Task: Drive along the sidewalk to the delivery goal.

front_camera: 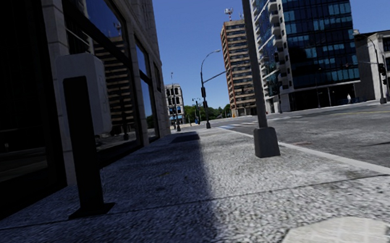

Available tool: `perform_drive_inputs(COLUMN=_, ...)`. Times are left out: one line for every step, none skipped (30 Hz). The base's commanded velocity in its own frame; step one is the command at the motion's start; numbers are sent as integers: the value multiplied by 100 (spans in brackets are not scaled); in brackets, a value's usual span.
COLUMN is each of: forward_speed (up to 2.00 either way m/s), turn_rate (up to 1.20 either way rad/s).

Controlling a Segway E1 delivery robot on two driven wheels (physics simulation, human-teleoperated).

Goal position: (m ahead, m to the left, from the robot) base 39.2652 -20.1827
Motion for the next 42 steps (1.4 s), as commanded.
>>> perform_drive_inputs(forward_speed=200, turn_rate=0)
perform_drive_inputs(forward_speed=200, turn_rate=0)
perform_drive_inputs(forward_speed=200, turn_rate=0)
perform_drive_inputs(forward_speed=200, turn_rate=0)
perform_drive_inputs(forward_speed=200, turn_rate=0)
perform_drive_inputs(forward_speed=200, turn_rate=0)
perform_drive_inputs(forward_speed=200, turn_rate=0)
perform_drive_inputs(forward_speed=200, turn_rate=0)
perform_drive_inputs(forward_speed=200, turn_rate=0)
perform_drive_inputs(forward_speed=200, turn_rate=0)
perform_drive_inputs(forward_speed=200, turn_rate=0)
perform_drive_inputs(forward_speed=200, turn_rate=0)
perform_drive_inputs(forward_speed=200, turn_rate=0)
perform_drive_inputs(forward_speed=200, turn_rate=0)
perform_drive_inputs(forward_speed=200, turn_rate=0)
perform_drive_inputs(forward_speed=200, turn_rate=0)
perform_drive_inputs(forward_speed=200, turn_rate=0)
perform_drive_inputs(forward_speed=200, turn_rate=0)
perform_drive_inputs(forward_speed=200, turn_rate=0)
perform_drive_inputs(forward_speed=200, turn_rate=0)
perform_drive_inputs(forward_speed=200, turn_rate=0)
perform_drive_inputs(forward_speed=200, turn_rate=0)
perform_drive_inputs(forward_speed=200, turn_rate=0)
perform_drive_inputs(forward_speed=200, turn_rate=0)
perform_drive_inputs(forward_speed=200, turn_rate=0)
perform_drive_inputs(forward_speed=200, turn_rate=0)
perform_drive_inputs(forward_speed=200, turn_rate=0)
perform_drive_inputs(forward_speed=200, turn_rate=0)
perform_drive_inputs(forward_speed=200, turn_rate=0)
perform_drive_inputs(forward_speed=200, turn_rate=0)
perform_drive_inputs(forward_speed=200, turn_rate=0)
perform_drive_inputs(forward_speed=200, turn_rate=0)
perform_drive_inputs(forward_speed=200, turn_rate=0)
perform_drive_inputs(forward_speed=200, turn_rate=0)
perform_drive_inputs(forward_speed=200, turn_rate=0)
perform_drive_inputs(forward_speed=200, turn_rate=0)
perform_drive_inputs(forward_speed=200, turn_rate=0)
perform_drive_inputs(forward_speed=200, turn_rate=0)
perform_drive_inputs(forward_speed=200, turn_rate=0)
perform_drive_inputs(forward_speed=200, turn_rate=0)
perform_drive_inputs(forward_speed=200, turn_rate=0)
perform_drive_inputs(forward_speed=200, turn_rate=0)
